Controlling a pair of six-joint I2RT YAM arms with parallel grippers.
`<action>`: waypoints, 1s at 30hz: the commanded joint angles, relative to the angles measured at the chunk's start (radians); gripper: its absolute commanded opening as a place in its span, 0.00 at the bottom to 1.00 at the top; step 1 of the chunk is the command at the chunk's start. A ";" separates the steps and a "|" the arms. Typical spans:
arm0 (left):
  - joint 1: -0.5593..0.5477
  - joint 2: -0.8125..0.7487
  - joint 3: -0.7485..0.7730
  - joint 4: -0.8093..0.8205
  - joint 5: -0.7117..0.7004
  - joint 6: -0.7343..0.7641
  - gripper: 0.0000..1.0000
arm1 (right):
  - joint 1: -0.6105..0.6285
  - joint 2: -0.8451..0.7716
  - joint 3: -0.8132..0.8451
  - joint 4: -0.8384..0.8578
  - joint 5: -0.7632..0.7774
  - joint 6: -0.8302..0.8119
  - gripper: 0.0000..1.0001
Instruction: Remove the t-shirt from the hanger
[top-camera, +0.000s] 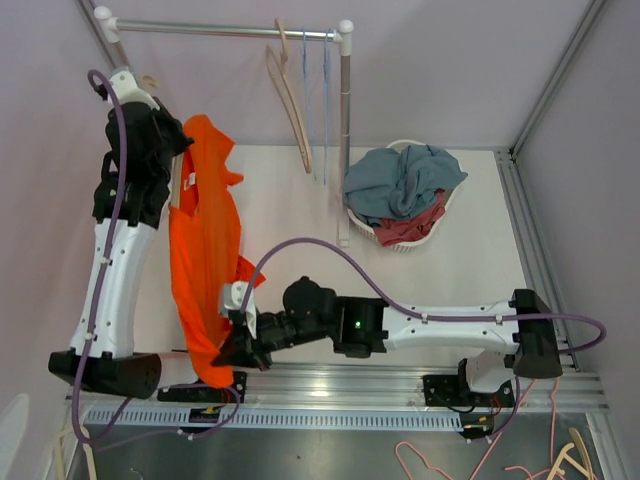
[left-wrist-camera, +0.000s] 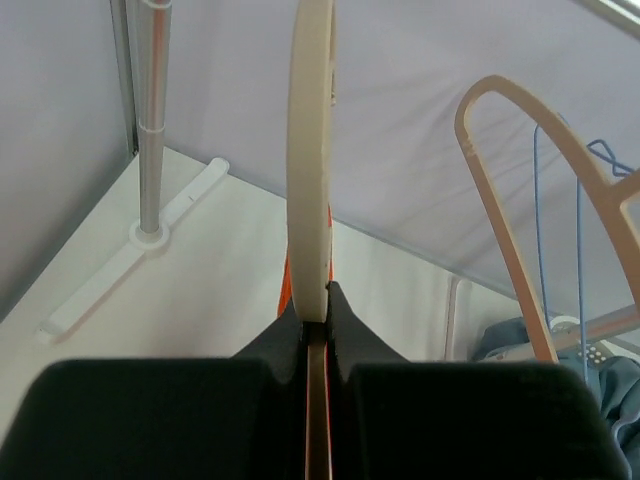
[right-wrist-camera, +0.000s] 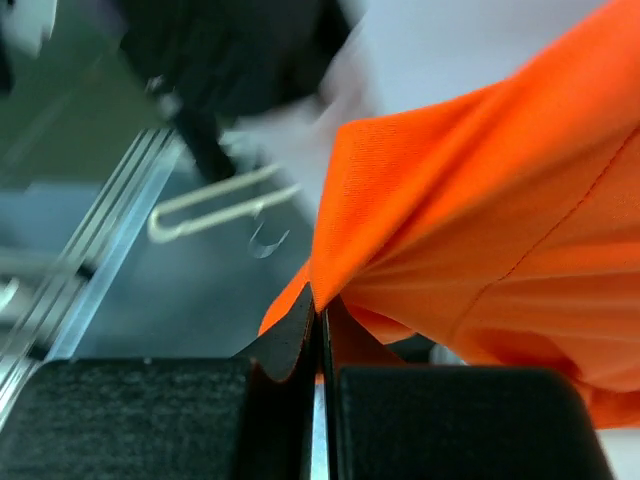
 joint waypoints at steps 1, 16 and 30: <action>0.027 0.063 0.186 0.113 -0.016 0.023 0.01 | 0.073 -0.052 -0.102 -0.058 -0.197 0.050 0.00; 0.036 -0.059 0.203 -0.162 0.285 -0.014 0.01 | -0.152 -0.120 -0.238 -0.106 0.299 0.202 0.00; 0.033 -0.634 -0.036 -0.442 0.310 0.131 0.01 | -0.367 0.228 0.244 -0.581 0.798 0.210 0.00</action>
